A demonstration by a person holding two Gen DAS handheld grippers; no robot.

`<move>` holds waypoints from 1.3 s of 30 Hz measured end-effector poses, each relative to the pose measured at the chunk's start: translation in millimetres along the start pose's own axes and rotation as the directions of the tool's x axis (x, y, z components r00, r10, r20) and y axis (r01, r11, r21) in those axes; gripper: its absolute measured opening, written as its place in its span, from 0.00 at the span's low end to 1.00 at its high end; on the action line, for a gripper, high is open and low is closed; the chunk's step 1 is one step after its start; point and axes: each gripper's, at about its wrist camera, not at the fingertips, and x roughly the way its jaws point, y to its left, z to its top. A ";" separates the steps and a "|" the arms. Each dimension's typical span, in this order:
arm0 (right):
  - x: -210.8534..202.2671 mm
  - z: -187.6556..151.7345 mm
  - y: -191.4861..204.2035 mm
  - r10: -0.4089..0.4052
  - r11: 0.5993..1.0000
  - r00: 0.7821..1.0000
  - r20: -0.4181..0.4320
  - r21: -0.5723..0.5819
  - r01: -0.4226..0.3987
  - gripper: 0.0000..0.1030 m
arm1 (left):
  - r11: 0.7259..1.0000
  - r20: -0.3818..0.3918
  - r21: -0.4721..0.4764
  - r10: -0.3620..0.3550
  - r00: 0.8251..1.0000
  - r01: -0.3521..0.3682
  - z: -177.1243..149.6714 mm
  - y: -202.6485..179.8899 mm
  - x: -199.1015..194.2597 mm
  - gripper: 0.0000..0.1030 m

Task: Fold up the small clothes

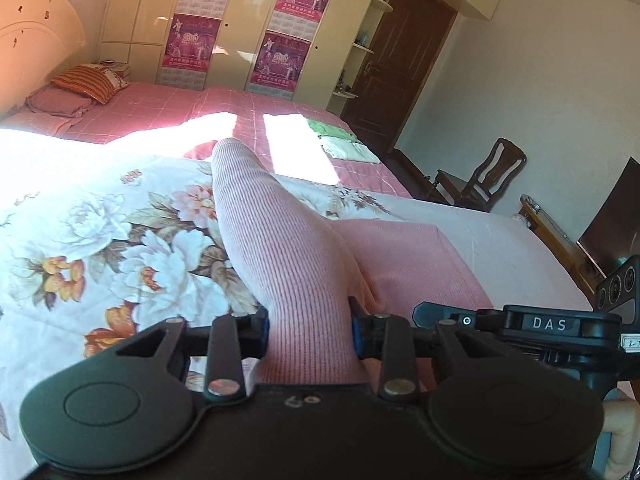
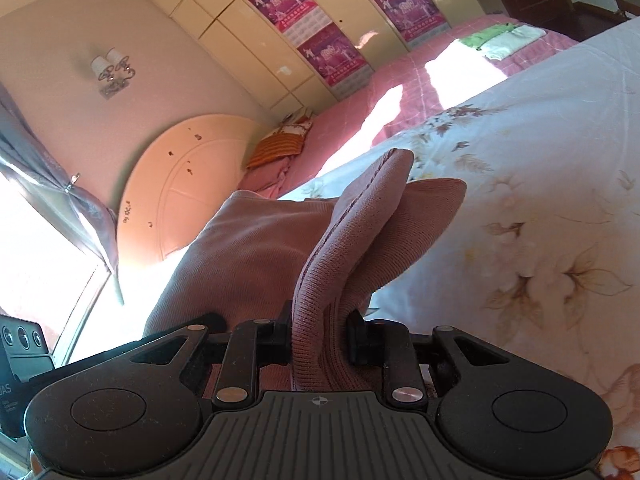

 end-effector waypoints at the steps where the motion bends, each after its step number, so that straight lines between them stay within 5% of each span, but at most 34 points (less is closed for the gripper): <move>1: 10.9 -2.7 11.7 0.008 1.000 1.000 -0.007 -0.008 -0.008 0.23 | 1.000 0.006 0.000 0.009 1.000 -0.009 1.6 12.9 -8.5 0.32; 14: 165.5 -46.5 136.5 0.043 0.998 0.997 -0.061 -0.045 -0.045 0.23 | 0.996 0.020 -0.007 0.086 0.996 -0.086 24.7 183.9 -68.1 0.32; 19: 216.6 -55.4 153.7 0.017 0.998 0.996 -0.082 -0.059 -0.022 0.23 | 0.992 0.019 0.006 0.129 0.991 -0.129 25.2 236.8 -57.0 0.32; 23: 246.3 -66.2 143.1 -0.091 0.992 0.991 -0.094 -0.097 0.082 0.23 | 0.983 -0.048 0.012 0.186 0.981 -0.185 3.8 271.1 -34.4 0.38; 26: 253.2 -72.5 128.5 -0.163 0.982 0.982 -0.091 -0.112 0.152 0.23 | 0.984 -0.032 -0.004 0.179 0.983 -0.180 -5.7 280.9 -33.0 0.51; 30: 243.7 -73.6 132.2 -0.242 0.957 0.970 -0.027 -0.169 0.235 0.34 | 0.982 0.016 -0.005 0.190 0.982 -0.190 3.3 274.2 -52.1 0.47; 34: 229.7 -61.1 155.2 -0.256 0.932 0.964 0.070 -0.247 0.265 0.34 | 0.982 0.124 0.029 0.184 0.975 -0.188 15.8 268.3 -67.5 0.47; 39: 259.2 -50.2 184.5 -0.228 0.913 0.972 0.060 -0.334 0.235 0.34 | 0.986 0.040 0.065 0.153 0.988 -0.155 28.0 258.0 -28.4 0.47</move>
